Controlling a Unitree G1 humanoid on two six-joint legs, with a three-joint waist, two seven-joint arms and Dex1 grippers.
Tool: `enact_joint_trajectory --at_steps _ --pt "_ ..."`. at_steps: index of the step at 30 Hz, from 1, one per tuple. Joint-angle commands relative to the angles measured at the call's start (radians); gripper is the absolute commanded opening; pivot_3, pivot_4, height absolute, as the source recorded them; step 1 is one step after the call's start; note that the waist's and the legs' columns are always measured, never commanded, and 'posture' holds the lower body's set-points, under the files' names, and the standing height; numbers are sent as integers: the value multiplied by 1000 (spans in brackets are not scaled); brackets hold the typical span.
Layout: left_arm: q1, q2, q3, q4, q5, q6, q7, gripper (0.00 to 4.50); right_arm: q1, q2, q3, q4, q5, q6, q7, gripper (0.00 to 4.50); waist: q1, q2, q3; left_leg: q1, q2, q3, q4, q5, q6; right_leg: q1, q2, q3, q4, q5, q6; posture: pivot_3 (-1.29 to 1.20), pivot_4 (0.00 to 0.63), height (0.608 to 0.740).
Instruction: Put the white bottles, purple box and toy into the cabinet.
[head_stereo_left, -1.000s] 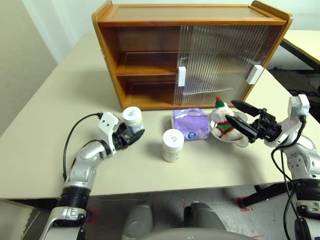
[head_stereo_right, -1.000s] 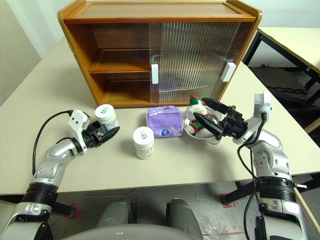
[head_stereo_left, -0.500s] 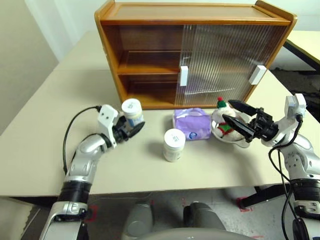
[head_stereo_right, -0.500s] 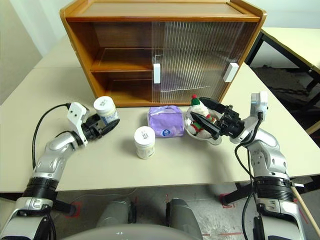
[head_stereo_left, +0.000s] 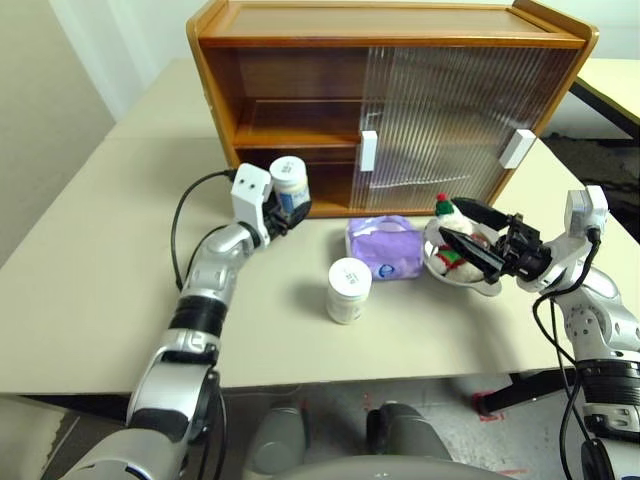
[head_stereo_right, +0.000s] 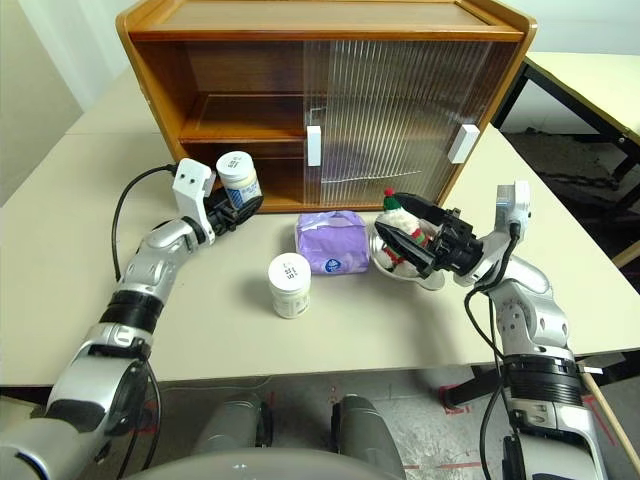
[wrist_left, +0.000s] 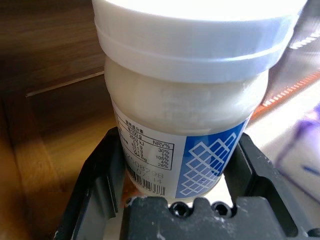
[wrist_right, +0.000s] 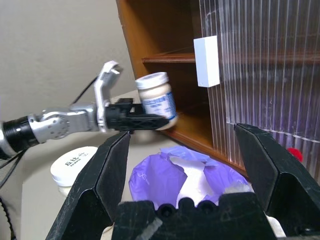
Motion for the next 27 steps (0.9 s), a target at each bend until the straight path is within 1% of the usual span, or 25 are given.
enact_joint_trajectory --at_steps 1,5,9,15,20,27 --pt "-76 -16 -3 108 36 -49 37 3081 23 8 -4 -57 19 -5 -8 4500 0 -1 0 0 0 0 0 0 0 0 0 0 0 0 0 123 5 740" --pt "-140 -24 -4 225 66 -79 66 3081 51 -1 3 -98 9 -18 -3 4500 -1 -1 1 -1 -3 -2 0 0 0 0 0 -2 -1 0 0 103 11 740" --pt "-191 -35 5 324 80 -108 96 3081 73 5 12 -135 -3 -22 -28 4500 -2 -3 2 -1 -3 -3 0 0 0 0 0 -2 -1 0 0 92 15 740" --pt "-240 -51 12 430 93 -151 127 3081 102 16 28 -167 -2 -12 -55 4500 -4 -3 2 -2 -4 -3 0 0 0 0 0 -3 -1 0 0 74 12 740" --pt "-300 -68 13 524 108 -180 162 3081 103 4 23 -184 4 -2 -66 4500 -5 -3 2 -1 -5 -3 1 0 0 0 0 -2 -1 0 0 55 5 740" --pt "-341 -82 19 596 126 -206 195 3081 117 -6 21 -212 12 8 -78 4500 -10 -3 2 -1 -6 -4 1 0 0 0 0 -2 -1 0 2 40 8 740"
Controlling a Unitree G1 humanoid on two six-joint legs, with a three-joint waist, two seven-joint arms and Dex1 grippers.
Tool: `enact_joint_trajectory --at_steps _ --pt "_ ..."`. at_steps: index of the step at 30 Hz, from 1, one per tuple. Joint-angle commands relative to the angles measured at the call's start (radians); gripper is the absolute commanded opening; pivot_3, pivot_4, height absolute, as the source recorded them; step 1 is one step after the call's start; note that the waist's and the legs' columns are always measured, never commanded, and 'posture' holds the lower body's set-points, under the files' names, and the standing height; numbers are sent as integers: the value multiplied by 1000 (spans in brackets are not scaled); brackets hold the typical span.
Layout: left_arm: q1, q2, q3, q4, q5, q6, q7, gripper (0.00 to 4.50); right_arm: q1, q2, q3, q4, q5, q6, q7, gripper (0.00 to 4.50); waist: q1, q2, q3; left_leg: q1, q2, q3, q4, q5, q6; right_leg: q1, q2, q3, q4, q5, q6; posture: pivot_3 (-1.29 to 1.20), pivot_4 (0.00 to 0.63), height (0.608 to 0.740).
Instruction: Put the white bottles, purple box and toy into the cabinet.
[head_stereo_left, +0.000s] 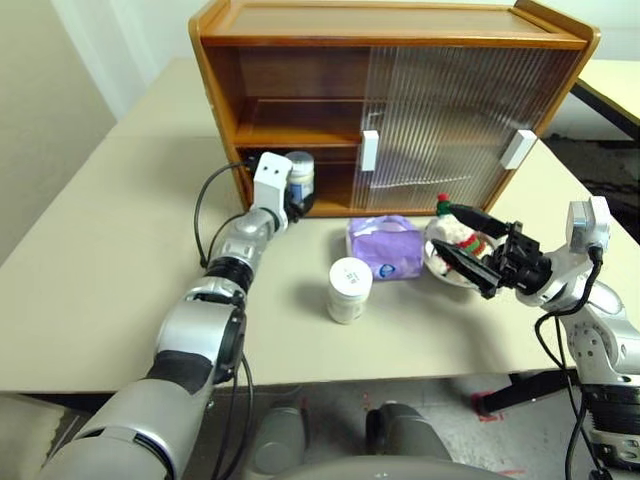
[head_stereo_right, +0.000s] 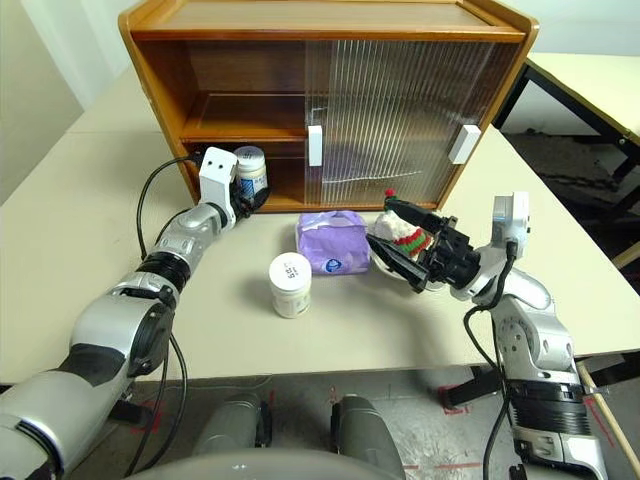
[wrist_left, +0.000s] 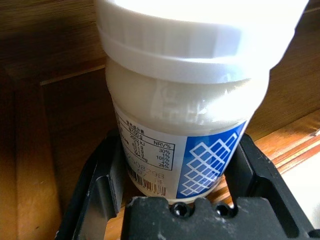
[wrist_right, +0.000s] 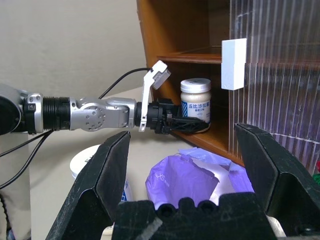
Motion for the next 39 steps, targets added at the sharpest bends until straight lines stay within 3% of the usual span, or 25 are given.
enact_joint_trajectory --at_steps 1,22,26,39 --pt "-42 -12 9 29 17 -26 21 3081 13 -9 -1 -36 11 10 -12 4500 -3 0 0 0 0 0 0 0 0 0 0 0 0 0 0 37 8 740" --pt "-61 -38 37 91 21 -33 70 3081 55 12 24 -99 8 27 -78 4500 -55 0 0 1 -2 -2 0 0 0 1 -1 0 1 0 0 17 1 740" --pt "-59 -32 42 94 24 -31 73 4490 61 10 27 -105 13 30 -82 4500 -56 0 0 1 -2 -2 0 0 0 1 -1 0 1 0 0 19 3 740" --pt "-14 -17 49 61 11 -47 49 4490 48 17 45 -95 9 29 -80 4500 -55 0 0 1 -2 -2 0 0 0 1 -1 1 2 0 0 43 6 740"
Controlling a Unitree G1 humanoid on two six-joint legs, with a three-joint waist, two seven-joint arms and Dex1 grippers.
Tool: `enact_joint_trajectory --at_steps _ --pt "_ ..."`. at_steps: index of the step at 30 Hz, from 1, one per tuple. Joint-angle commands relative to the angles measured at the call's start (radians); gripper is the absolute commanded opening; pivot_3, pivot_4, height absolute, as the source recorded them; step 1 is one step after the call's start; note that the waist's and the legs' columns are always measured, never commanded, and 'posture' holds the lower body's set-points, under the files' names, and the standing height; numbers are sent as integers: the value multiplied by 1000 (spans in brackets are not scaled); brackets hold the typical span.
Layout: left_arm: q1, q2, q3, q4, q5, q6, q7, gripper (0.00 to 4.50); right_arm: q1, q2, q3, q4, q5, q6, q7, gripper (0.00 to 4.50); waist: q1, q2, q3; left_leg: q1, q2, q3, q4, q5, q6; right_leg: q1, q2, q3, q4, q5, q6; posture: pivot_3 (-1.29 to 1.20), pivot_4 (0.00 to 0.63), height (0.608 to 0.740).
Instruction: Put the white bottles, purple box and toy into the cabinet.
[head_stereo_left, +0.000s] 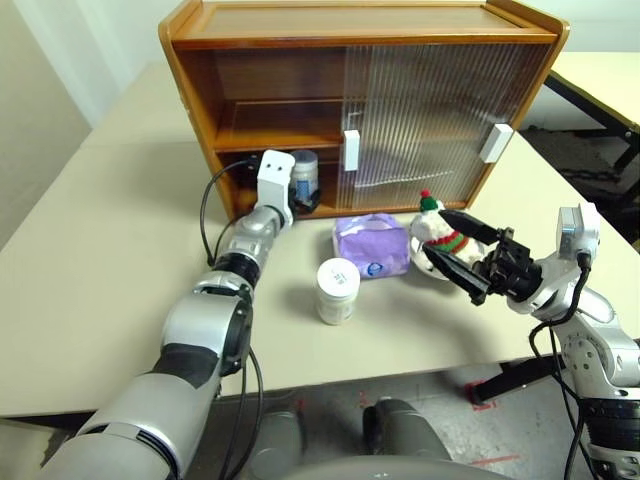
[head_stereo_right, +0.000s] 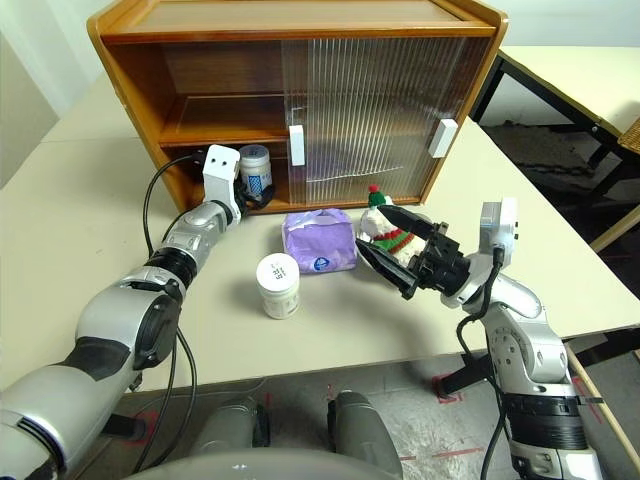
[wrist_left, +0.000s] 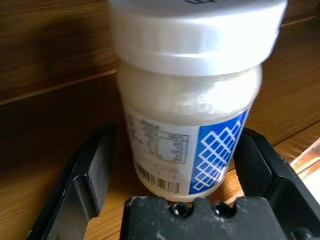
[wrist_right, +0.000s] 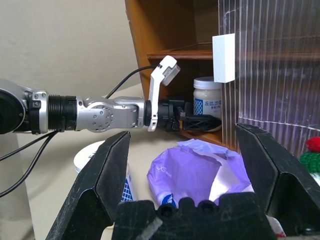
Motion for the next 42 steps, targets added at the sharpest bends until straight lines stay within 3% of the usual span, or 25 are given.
enact_joint_trajectory --at_steps 1,9,17,20,30,42 --pt "34 12 11 -21 2 -15 -20 4490 -7 2 7 4 6 -1 5 4500 0 0 0 0 0 0 0 0 0 0 0 0 0 0 0 46 6 740" --pt "121 21 14 -140 -15 -3 -61 4490 -29 20 25 35 -7 -15 16 4500 8 0 -1 0 0 0 0 0 0 0 0 0 1 0 -1 68 0 740" --pt "282 34 13 -473 -59 131 -103 4490 -45 25 32 68 -10 -30 32 4500 8 -1 -1 1 0 0 0 0 0 0 0 0 2 1 -1 77 0 740" --pt "311 41 25 -567 -66 171 -80 3880 -46 29 37 79 -14 -39 38 4500 10 -1 -1 1 0 -1 0 0 0 0 0 0 2 1 -1 83 0 740" --pt "312 47 32 -602 -61 222 -64 42 -57 44 49 109 -32 -65 52 4500 9 0 -1 3 0 -1 1 1 1 2 -1 0 2 2 -1 76 0 740" --pt "169 29 21 -359 -23 158 6 42 -46 45 47 98 -34 -75 47 4500 8 -1 -2 3 -1 -1 1 1 1 2 -1 1 2 2 0 44 0 740"
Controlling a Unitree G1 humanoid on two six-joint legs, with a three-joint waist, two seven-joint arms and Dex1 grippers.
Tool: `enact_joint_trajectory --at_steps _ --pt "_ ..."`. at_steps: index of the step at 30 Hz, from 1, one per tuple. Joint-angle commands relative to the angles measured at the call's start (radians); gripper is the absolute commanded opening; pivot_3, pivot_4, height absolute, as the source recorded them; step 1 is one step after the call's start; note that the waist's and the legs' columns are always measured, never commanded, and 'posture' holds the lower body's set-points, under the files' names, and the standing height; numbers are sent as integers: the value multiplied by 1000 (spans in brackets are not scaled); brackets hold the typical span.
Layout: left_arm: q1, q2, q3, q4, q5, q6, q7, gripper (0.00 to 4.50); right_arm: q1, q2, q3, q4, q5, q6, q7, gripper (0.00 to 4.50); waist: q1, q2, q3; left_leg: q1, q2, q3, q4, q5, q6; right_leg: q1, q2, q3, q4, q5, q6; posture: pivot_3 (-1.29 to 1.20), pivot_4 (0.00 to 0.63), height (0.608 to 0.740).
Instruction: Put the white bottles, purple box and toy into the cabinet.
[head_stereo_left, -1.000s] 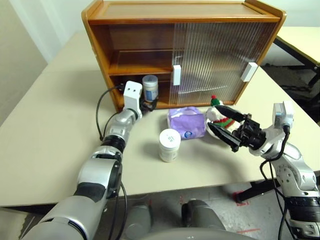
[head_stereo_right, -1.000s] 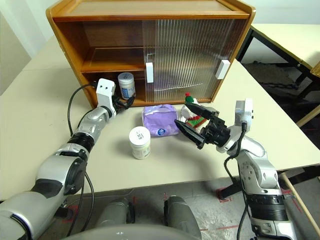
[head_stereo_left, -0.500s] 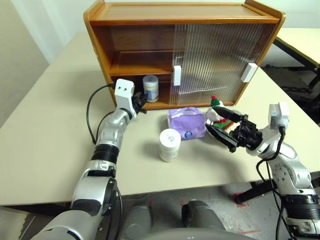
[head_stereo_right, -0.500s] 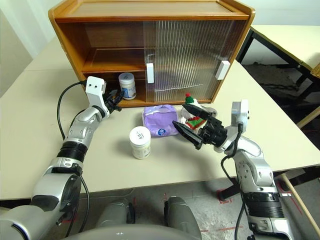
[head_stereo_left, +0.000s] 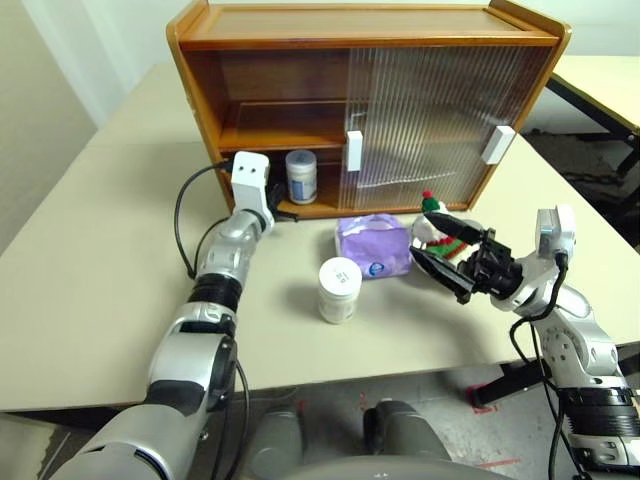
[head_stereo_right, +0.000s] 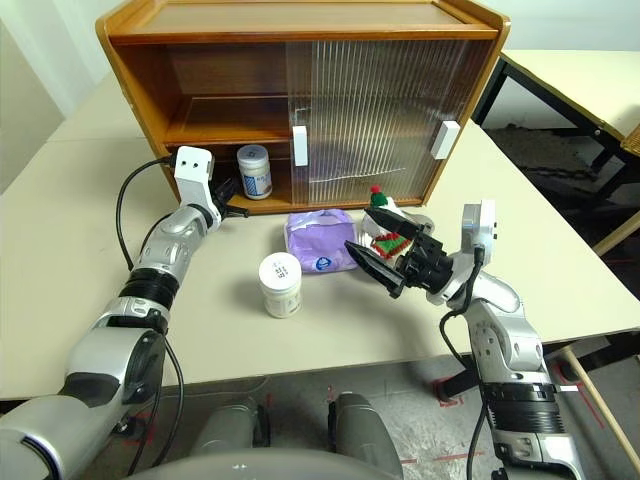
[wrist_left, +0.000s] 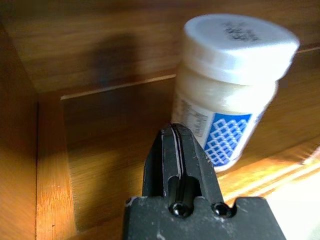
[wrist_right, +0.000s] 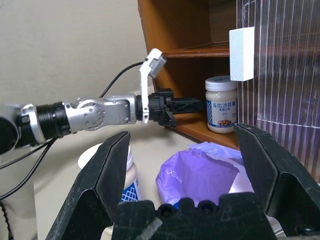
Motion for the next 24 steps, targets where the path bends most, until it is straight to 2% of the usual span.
enact_joint_trajectory --at_steps 1,14,24 --pt "-44 -13 -18 84 22 -35 4 42 7 -3 0 -12 -3 -8 -4 4500 0 0 0 0 0 0 0 0 0 0 0 0 0 0 0 39 0 740" --pt "-174 -54 -43 281 38 -106 -56 42 42 -4 0 -48 -1 -7 -20 4500 -3 0 0 -1 -1 0 0 0 0 0 0 0 -1 0 0 15 0 740" --pt "-199 -86 -49 316 49 -126 -78 42 42 -6 -2 -47 -2 -7 -24 4500 -7 0 0 -1 -2 0 0 0 0 0 0 0 -1 0 1 14 0 740"
